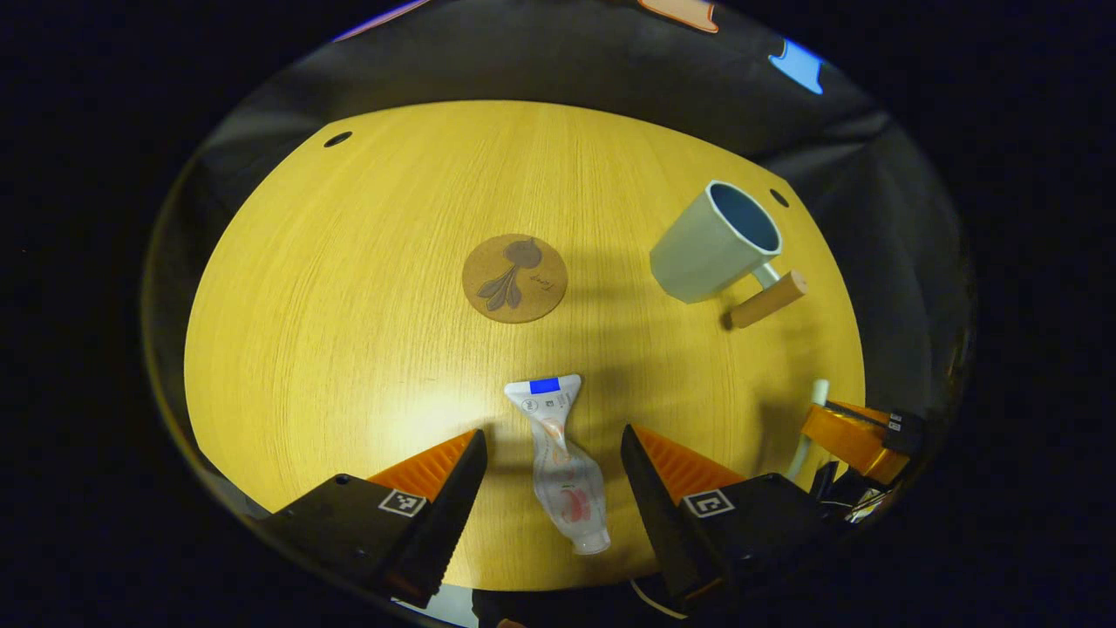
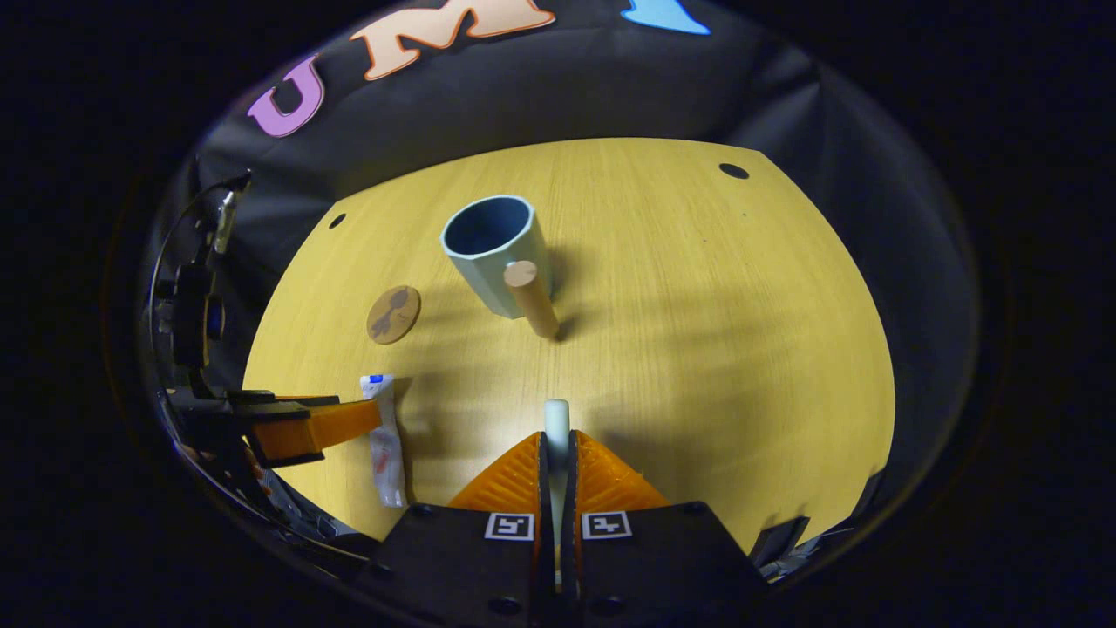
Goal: Put the toothbrush and toothpaste on the desktop into the cup, then pick up the cup and place it on the coaster on the desktop.
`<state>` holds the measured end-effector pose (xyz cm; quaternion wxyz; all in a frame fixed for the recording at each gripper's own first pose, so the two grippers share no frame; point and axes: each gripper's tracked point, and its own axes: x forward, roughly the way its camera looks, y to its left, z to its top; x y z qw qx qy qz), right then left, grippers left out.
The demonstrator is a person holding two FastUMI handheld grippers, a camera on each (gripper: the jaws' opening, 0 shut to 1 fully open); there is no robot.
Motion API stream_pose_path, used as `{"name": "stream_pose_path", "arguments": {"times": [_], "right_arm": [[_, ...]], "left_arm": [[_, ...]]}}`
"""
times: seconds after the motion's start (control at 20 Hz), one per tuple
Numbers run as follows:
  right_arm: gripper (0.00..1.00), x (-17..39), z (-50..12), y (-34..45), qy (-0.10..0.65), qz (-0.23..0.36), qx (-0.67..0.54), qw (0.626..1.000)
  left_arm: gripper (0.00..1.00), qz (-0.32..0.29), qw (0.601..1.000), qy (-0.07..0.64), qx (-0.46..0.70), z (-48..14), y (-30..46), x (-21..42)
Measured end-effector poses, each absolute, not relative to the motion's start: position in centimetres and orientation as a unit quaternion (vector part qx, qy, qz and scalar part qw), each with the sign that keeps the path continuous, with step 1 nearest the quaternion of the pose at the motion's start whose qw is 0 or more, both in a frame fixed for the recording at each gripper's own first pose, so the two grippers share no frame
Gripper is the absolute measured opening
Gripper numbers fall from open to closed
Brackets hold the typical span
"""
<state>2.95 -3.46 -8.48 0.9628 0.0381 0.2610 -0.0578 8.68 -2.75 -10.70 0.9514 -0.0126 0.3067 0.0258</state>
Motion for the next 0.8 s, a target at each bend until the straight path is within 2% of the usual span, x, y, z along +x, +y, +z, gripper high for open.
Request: {"name": "stream_pose_path", "arguments": {"times": [0.3,0.55,0.7,0.75,0.8], "right_arm": [[0.06,2.2,-8.7,-7.4,0.252,-0.09,0.061,0.962],[0.06,2.2,-9.2,-8.8,0.256,-0.098,0.064,0.959],[0.06,2.1,-9.4,-8.9,0.257,-0.097,0.065,0.959],[0.06,2.2,-9.3,-9.0,0.256,-0.097,0.065,0.96],[0.06,2.2,-9.1,-9.1,0.254,-0.096,0.065,0.96]], "left_arm": [[0.75,0.051,0.935,0.35,-0.035,-12.5,-2.2,9.7],[0.44,0.07,0.93,0.359,-0.046,-13.4,-2.3,10.6],[0.36,0.081,0.93,0.356,-0.041,-13.5,-2.1,10.9],[0.29,0.083,0.931,0.353,-0.042,-13.4,-2.4,10.9],[0.26,0.084,0.93,0.355,-0.043,-13.5,-2.1,10.8]]}}
